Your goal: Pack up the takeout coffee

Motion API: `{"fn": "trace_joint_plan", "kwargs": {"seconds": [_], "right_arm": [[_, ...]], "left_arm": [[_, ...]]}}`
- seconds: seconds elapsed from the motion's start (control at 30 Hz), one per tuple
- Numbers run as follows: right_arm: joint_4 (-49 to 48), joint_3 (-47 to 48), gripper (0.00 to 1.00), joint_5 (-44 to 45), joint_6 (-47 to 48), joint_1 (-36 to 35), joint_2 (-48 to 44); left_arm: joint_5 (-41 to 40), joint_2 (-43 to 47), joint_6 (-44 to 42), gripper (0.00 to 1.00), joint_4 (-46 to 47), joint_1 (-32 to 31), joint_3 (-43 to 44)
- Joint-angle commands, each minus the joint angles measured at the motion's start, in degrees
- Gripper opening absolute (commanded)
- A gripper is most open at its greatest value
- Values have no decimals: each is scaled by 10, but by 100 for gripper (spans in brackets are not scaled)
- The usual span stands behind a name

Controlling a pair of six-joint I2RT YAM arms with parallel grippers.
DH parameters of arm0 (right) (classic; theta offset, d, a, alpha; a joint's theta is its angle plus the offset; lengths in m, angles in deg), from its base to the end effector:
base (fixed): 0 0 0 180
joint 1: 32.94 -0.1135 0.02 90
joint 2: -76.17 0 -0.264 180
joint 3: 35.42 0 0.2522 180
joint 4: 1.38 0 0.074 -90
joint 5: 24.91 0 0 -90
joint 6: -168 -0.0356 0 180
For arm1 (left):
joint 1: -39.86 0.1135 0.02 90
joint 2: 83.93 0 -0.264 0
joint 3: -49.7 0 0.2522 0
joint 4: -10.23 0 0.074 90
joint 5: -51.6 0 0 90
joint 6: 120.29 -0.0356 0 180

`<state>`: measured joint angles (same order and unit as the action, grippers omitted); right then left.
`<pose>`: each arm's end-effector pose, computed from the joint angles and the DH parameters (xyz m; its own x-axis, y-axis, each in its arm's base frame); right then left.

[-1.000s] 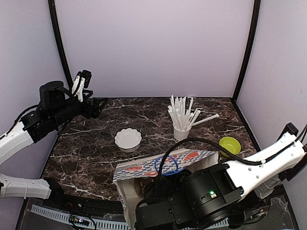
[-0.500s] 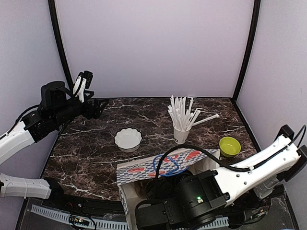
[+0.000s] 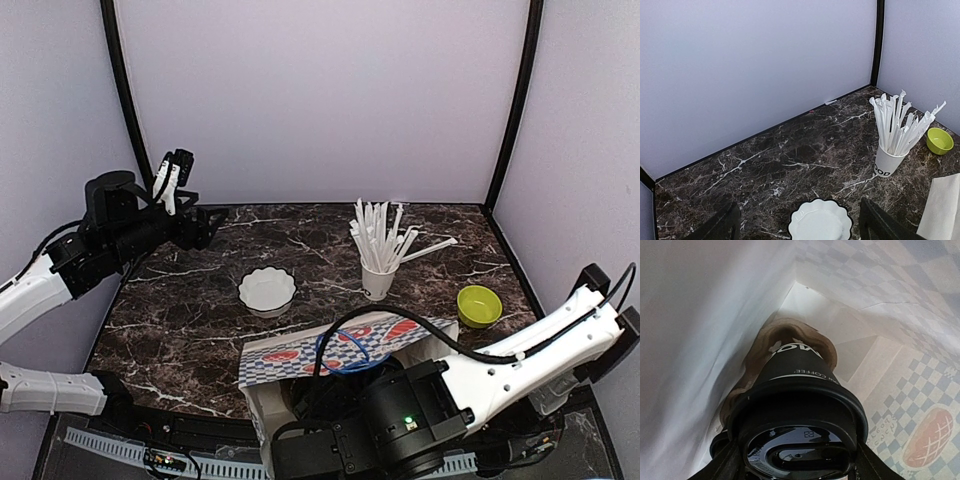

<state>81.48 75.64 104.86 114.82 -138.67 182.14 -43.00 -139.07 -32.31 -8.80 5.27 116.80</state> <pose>-0.0771 0.3578 0.2906 0.6775 -0.7063 0.2051 -0.4629 -0.6262 -0.6274 0.1864 -0.1251 0.3689 -0.0836 0.1003 -0.9914 0.5036 0.8628 0.0448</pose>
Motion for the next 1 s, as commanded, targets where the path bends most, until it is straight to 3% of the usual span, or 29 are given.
{"fn": "trace_joint_plan", "kwargs": {"seconds": [0.0,0.3,0.97], "right_arm": [[-23,-19,25,34,13,-4,-14],[-12,-9,24,31,22,-35,-4],[-32,-39,24,50,38,-27,2]], "left_arm": [[16,23,13,83,16,3,-7],[24,38,18,83,17,-2,-13],[41,38,31,83,16,-11,-11]]}}
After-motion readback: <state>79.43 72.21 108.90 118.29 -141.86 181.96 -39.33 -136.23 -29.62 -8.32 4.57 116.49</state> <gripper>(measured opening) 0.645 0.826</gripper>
